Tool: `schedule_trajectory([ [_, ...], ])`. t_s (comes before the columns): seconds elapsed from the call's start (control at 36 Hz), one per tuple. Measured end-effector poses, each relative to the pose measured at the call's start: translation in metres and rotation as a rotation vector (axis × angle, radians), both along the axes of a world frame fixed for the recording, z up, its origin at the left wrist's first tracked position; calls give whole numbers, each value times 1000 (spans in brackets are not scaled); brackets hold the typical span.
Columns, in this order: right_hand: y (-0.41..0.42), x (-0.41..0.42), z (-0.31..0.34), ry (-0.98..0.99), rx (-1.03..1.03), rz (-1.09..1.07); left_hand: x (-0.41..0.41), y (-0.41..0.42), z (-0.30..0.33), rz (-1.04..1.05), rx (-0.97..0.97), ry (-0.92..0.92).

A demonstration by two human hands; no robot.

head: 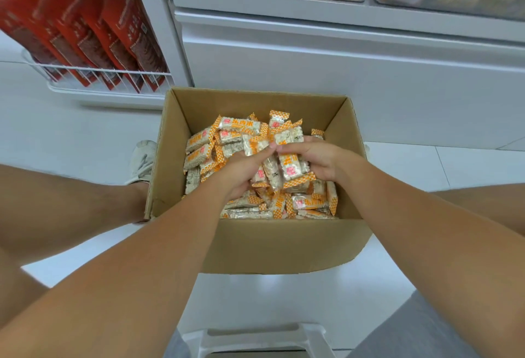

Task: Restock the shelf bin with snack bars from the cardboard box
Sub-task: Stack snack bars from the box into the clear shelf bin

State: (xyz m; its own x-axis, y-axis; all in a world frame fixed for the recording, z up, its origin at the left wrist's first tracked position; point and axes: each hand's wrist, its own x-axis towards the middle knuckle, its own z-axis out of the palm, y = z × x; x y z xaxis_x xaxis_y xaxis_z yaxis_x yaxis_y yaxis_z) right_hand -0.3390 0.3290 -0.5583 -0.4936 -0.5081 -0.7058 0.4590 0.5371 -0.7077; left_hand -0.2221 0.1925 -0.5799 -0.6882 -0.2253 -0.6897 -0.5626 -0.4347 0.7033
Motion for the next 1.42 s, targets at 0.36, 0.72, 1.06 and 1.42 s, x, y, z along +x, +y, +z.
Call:
schedule_trajectory([
  [0.36,1,-16,-47,-18,-71,-159,1,-3,7,59,103,-38],
  [0.72,-27,19,-10,159,22,-163,-1,5,7,94,1,-19],
  [1.06,-29,16,18,-229,-195,-193,-1,-3,10,169,59,-22],
  [1.42,-32,19,8,-107,-215,-312,0,-1,30,135,117,-2],
])
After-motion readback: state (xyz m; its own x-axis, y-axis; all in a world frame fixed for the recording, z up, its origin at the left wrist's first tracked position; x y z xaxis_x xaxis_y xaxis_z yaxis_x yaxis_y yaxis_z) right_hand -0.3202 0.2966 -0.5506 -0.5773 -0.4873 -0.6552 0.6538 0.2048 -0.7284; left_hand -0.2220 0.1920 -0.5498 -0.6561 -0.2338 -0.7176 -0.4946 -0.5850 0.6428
